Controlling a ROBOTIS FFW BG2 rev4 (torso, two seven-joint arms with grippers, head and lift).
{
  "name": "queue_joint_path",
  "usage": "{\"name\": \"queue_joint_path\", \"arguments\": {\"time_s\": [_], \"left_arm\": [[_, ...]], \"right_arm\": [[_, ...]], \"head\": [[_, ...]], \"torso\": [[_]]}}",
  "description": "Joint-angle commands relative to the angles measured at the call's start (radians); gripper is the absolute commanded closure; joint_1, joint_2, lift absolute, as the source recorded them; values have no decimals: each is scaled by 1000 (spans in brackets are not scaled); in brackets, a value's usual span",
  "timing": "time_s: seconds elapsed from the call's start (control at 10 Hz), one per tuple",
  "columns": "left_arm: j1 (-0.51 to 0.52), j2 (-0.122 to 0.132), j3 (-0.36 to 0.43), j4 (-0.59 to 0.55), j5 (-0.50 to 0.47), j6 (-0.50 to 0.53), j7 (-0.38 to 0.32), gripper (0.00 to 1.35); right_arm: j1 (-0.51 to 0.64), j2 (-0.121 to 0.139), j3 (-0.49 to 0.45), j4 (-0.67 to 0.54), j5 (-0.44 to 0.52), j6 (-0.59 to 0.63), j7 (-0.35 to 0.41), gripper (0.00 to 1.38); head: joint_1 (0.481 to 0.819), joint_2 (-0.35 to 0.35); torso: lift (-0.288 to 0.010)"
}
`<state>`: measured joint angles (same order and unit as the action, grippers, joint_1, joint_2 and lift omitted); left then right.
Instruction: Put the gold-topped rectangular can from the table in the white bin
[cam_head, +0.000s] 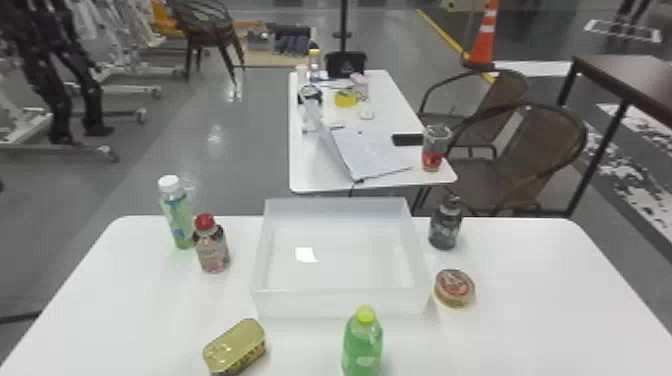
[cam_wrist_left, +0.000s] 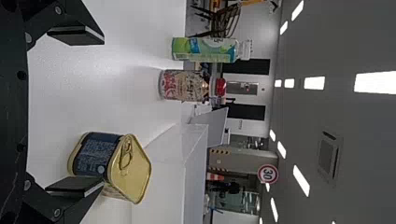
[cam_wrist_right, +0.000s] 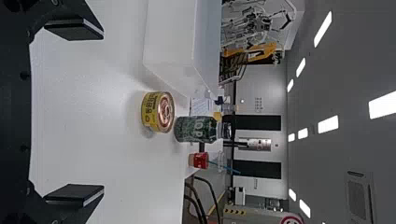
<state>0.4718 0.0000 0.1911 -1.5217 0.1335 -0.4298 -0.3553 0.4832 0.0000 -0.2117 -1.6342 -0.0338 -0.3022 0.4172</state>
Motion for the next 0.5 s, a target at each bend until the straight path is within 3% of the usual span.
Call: {"name": "queue_joint_path", "arguments": {"time_s": [0.0, 0.3, 0.4], "left_arm": [[-2, -3, -1, 0, 0, 2, -2, 225], [-18, -3, 2, 2, 0, 20, -48, 223], [-38, -3, 11, 2, -12, 48, -103, 222]], "right_arm": [[0, 1, 0, 1, 0, 0, 0, 133], [0, 1, 0, 2, -1, 0, 0, 133], [0, 1, 0, 2, -1, 0, -1, 133]], "head": [[549, 0], [549, 0], [549, 0]], "torso": [[-100], [-100], [-100]]}}
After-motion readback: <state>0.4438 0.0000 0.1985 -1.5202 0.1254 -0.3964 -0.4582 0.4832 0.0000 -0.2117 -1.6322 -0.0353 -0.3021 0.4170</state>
